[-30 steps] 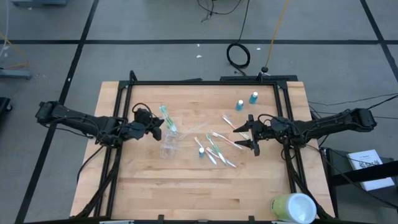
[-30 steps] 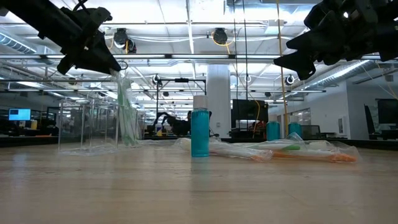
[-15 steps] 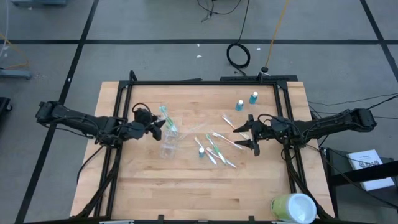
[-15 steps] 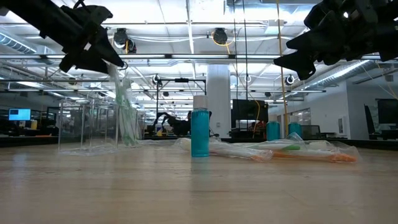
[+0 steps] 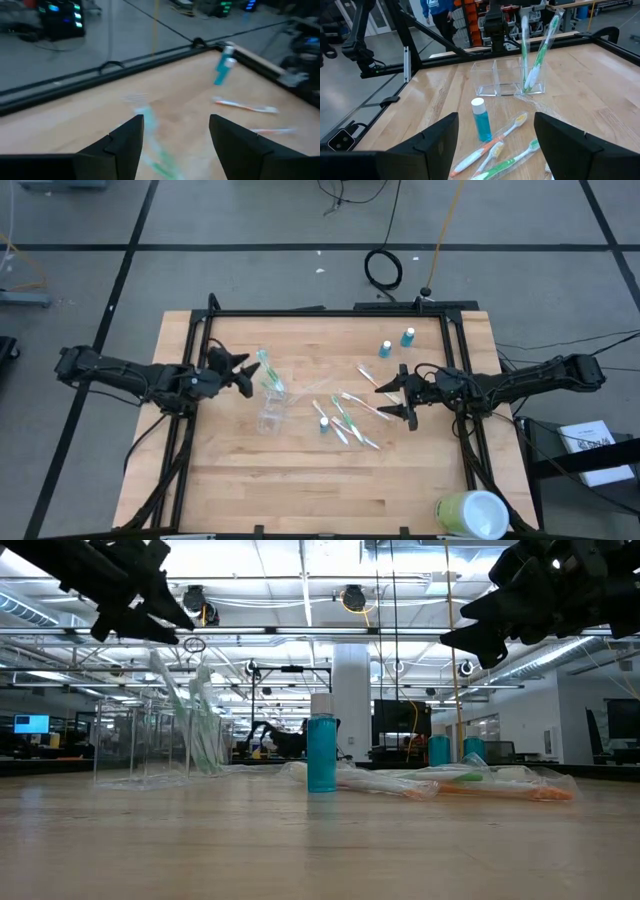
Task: Pick & Place toothbrushing station
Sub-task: Put the green toothbrush into the top section of the transparent organizer
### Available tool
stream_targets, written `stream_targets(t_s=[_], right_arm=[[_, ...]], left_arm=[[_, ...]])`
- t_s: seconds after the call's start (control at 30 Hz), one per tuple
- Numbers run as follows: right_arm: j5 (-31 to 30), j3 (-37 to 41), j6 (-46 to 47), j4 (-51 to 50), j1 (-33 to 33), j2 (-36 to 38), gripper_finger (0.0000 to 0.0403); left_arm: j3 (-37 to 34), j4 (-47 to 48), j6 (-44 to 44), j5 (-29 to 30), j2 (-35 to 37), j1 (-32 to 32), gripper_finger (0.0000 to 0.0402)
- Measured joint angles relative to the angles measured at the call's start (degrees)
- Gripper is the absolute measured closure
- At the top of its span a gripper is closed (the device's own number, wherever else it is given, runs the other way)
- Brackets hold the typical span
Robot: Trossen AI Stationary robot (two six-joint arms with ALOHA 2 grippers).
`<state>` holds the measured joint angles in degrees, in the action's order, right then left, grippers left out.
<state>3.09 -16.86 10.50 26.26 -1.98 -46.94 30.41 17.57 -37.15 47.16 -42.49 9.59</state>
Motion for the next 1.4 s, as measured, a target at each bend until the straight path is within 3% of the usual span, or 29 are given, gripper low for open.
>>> stream_targets(t_s=[0.23,0.43,0.57,0.67,0.8,1.07,1.23,1.4], right_arm=[[0.0,0.0,0.0,0.0,0.0,0.0,0.0151],[0.0,0.0,1.8,0.2,0.0,0.0,0.0151],[-0.8,0.0,2.2,1.9,-2.0,-1.6,0.0151],[-4.4,-0.4,0.9,2.5,-5.8,-4.4,0.0151],[-9.9,-4.2,0.6,1.2,-10.9,-10.7,0.0151],[-18.2,-23.9,4.7,-23.8,-15.4,-29.2,0.0151],[-18.1,-34.8,7.3,-37.9,-15.9,-40.7,0.0151],[-17.8,-38.6,7.3,-41.8,-15.0,-46.5,0.0151]], left_arm=[[0.0,0.8,0.5,-0.3,0.5,-1.6,0.0190],[0.0,-11.7,6.9,-9.0,0.5,-1.6,0.0197],[0.0,-21.4,16.2,-17.8,0.5,-0.9,0.0205],[0.0,-24.2,22.6,-21.3,0.5,0.8,0.0212],[0.0,-23.9,23.5,-21.2,-0.2,2.8,0.0219],[0.0,-23.7,22.8,-21.2,-3.4,3.4,0.0220],[0.0,-23.3,20.6,-21.1,-5.3,3.0,0.0220],[0.0,-23.4,20.3,-21.1,-7.0,3.0,0.0220]])
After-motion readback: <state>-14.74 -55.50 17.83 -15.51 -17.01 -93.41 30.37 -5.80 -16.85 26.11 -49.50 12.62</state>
